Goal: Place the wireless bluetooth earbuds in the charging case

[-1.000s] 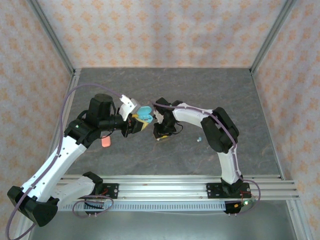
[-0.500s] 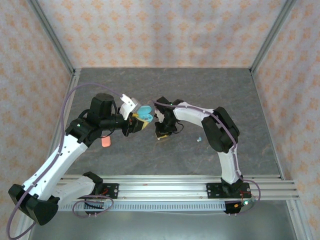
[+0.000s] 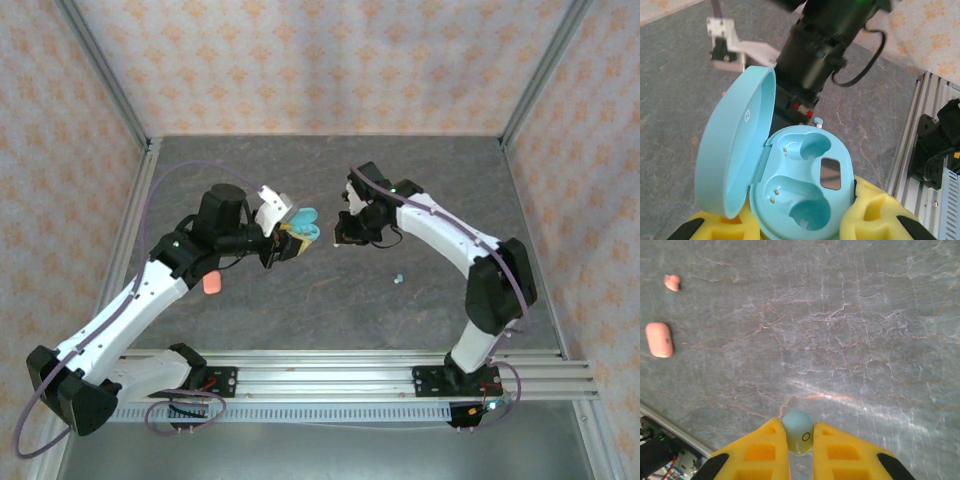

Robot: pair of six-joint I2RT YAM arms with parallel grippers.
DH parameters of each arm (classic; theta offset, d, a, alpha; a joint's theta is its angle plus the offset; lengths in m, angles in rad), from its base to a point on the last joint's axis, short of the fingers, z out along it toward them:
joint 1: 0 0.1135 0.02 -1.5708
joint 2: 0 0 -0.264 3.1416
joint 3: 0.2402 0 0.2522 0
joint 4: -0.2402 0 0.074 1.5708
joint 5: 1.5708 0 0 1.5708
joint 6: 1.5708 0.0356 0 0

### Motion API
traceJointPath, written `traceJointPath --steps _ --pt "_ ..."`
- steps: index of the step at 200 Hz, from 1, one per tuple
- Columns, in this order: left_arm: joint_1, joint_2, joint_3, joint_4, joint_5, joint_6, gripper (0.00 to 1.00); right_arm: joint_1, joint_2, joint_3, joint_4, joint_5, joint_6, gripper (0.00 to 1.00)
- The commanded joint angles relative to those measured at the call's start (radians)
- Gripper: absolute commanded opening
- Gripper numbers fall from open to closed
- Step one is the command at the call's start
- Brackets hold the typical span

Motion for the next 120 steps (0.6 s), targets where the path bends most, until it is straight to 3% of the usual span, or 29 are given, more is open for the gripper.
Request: traceJointPath --steps 1,66,120 --pt "-0.020 0.024 0.018 0.114 -0.042 0.012 0.00 -0.013 -0.093 0.073 -0.114 0.075 0.006 0.14" --pt "-0.050 0.157 0.094 0.194 -0.037 0.045 0.00 -0.018 -0.248 0.226 -0.277 0.189 0.003 0.14" --pt "-0.060 0.215 0.148 0.224 -0.037 0.069 0.00 -0.018 -0.296 0.328 -0.326 0.161 0.036 0.14"
